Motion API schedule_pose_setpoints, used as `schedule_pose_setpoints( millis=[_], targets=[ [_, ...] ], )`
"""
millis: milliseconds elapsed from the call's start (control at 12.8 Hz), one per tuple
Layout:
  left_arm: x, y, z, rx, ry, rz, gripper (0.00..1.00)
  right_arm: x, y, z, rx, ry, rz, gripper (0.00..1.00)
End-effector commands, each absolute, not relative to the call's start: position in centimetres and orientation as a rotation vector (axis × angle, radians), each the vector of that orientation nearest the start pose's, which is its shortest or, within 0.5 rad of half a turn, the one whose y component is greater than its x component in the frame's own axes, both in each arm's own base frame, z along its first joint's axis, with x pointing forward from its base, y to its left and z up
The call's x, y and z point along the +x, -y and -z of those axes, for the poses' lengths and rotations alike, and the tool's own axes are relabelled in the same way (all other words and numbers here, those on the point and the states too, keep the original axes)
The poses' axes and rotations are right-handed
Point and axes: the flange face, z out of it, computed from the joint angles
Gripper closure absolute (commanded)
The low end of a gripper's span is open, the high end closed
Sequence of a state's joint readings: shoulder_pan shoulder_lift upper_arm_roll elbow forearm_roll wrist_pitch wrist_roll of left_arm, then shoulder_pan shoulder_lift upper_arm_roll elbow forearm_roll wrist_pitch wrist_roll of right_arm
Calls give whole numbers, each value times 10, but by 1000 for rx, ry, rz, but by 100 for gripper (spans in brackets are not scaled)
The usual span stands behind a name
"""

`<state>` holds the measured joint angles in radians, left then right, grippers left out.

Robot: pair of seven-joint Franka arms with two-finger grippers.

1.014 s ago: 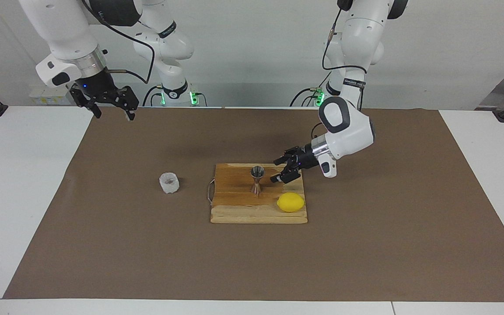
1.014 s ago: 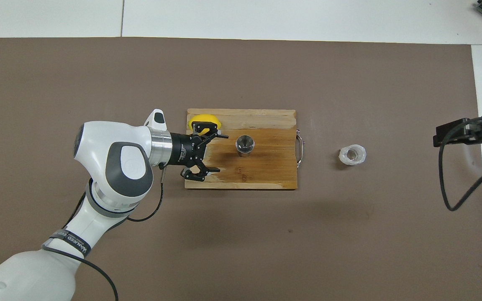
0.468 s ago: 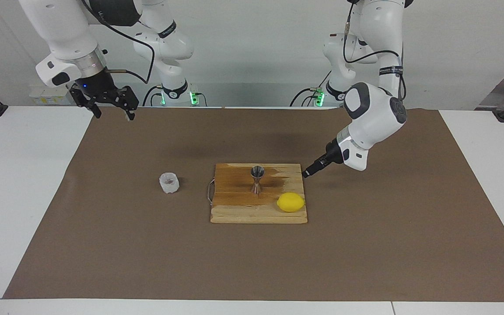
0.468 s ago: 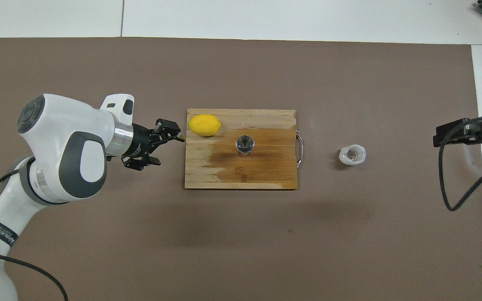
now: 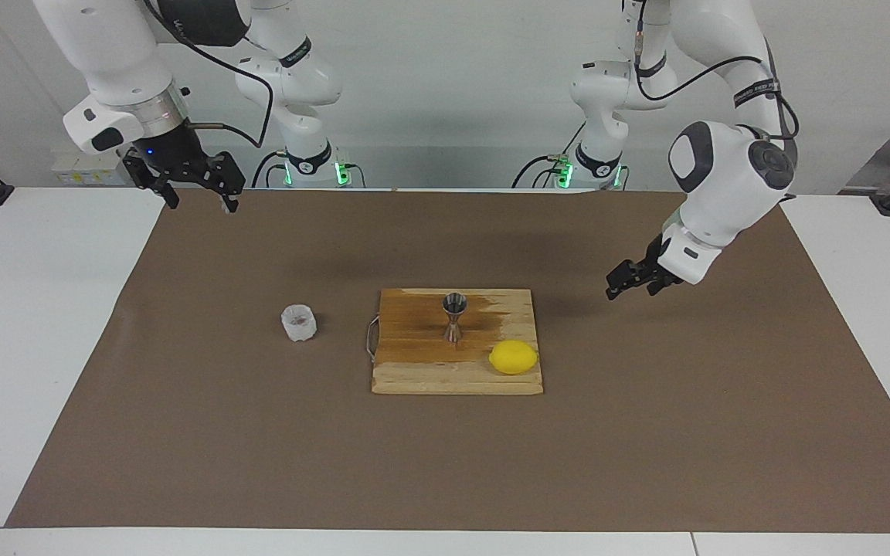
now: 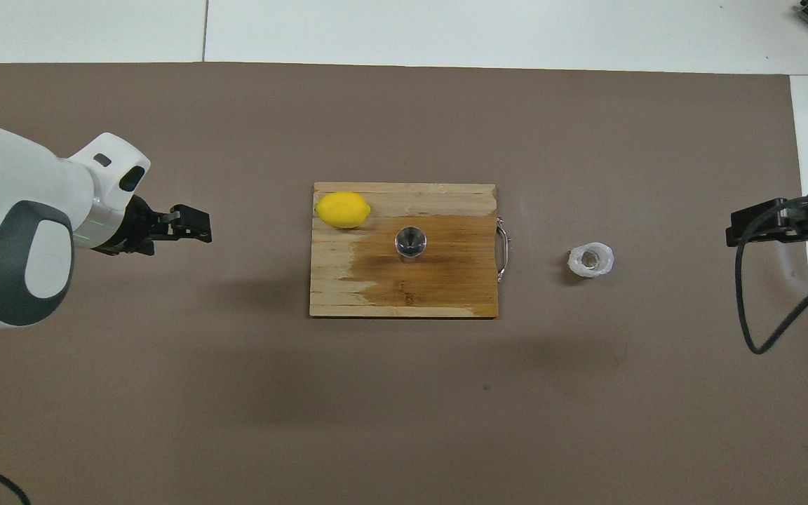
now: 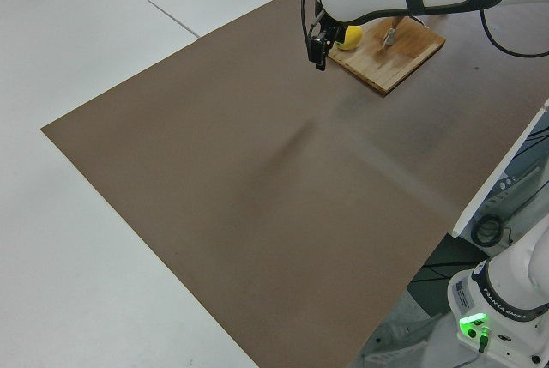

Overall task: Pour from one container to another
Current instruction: 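Open the left gripper and withdraw it from the dark cup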

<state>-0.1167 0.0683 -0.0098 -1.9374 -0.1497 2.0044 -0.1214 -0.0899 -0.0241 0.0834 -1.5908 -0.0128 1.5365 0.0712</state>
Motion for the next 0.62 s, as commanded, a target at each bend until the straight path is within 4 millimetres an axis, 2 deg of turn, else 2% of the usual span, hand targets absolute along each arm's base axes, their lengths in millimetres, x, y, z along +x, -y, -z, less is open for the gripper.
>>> schedule_pose_setpoints(
  millis=[0,156,234,312,546],
  targets=[
    [563,58,-493,-3223,-20,74,0,540,5,-626,-3136,-149,-51,0],
    [559,44,-531,-3221,8,163,0,540,5,-626,-3136,-149,-51,0],
    [563,40,-553,-3206,-1,176,0,540,5,-626,-3136,-149,-51,0],
    [568,40,-576,-3173,-35,190,0,540,5,-626,-3136,-149,-51,0],
    [583,46,-616,-3149,-66,200,0,537,4,-624,-3136,-147,-72,0]
  ],
)
